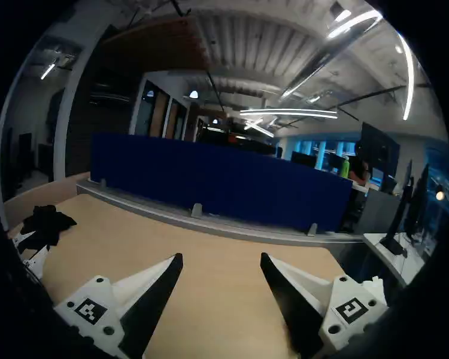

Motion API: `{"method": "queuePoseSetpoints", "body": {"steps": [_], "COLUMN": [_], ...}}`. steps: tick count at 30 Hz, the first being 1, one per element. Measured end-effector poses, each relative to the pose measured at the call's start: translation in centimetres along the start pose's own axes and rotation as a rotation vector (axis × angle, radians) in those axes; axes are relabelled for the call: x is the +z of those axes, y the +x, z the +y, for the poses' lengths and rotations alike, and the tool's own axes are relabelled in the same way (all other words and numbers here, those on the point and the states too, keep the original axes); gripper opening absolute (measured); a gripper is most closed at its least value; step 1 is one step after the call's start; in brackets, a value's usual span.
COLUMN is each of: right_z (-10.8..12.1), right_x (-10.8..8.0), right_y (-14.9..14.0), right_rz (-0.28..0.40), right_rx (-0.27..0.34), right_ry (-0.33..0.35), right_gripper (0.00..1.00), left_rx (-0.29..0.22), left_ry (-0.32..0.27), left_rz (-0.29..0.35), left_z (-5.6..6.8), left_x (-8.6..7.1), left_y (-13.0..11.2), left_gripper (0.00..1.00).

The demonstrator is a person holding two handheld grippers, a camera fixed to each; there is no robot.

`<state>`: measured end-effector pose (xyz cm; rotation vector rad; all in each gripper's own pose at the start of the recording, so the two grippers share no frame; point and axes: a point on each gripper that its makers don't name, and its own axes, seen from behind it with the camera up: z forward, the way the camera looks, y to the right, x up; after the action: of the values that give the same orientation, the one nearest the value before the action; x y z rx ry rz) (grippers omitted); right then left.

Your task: Fold towel

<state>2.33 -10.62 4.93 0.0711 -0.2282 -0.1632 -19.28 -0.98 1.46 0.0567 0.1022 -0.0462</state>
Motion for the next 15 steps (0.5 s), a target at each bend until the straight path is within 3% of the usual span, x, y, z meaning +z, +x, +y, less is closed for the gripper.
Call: {"method": "queuePoseSetpoints", "body": {"steps": [15], "right_z": [1.2], "right_x": [0.1], "right_y": [0.3], "right_rz": [0.019], "right_rx": [0.016], "right_ry": [0.008], "right_gripper": [1.0], "left_rx": [-0.001], "left_ry": [-0.008], "left_rz": [-0.035], "left_z": [0.4], "left_x": [0.5], "left_y": [-0.9], "left_gripper": [0.9]}}
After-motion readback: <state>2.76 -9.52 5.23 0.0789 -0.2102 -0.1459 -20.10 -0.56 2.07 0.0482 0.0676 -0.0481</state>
